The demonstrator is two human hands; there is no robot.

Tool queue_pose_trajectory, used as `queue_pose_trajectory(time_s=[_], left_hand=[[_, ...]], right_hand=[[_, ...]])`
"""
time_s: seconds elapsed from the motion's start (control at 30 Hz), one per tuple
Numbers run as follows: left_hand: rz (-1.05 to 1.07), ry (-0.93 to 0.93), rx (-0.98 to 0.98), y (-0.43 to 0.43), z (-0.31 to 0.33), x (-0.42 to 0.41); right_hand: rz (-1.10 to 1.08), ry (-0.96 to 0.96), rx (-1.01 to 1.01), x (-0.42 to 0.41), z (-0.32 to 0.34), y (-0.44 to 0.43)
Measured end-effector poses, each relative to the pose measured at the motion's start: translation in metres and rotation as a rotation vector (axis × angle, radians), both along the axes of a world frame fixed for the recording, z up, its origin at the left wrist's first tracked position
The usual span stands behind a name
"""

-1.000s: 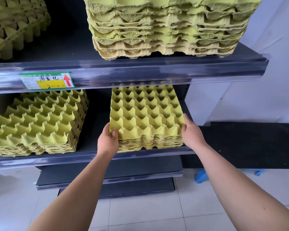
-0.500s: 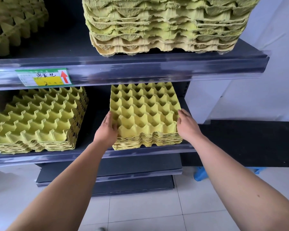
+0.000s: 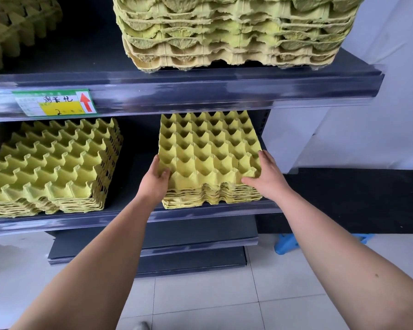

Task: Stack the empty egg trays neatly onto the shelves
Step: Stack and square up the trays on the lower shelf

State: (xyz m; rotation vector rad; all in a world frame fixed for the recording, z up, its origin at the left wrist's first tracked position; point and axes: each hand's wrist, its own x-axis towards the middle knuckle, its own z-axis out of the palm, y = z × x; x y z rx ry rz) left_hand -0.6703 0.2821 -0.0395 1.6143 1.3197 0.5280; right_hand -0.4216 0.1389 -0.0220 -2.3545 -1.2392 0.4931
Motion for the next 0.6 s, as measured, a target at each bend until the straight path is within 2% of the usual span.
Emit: queue_pose_trajectory(time_s=[0.23, 0.43, 0.5, 0.6], left_hand=[[-0.04, -0.074, -0.005, -0.007, -0.005, -0.009], [-0.016, 0.107, 0.364, -0.028, 0.001, -0.018], [-0.038, 0.143, 0.406, -0.04, 0.002, -0.018], [-0.034, 0.186, 0.401, -0.05, -0.003, -0.018]], right_hand=[[-0.032, -0.034, 0.05, 0.001, -0.007, -0.01], [0.003, -0.338, 0.141, -0.016, -0.008, -0.013], [0.068, -0.402, 0.172, -0.025, -0.012, -0.016], [0.098, -0.365, 0.154, -0.035, -0.017, -0.019]])
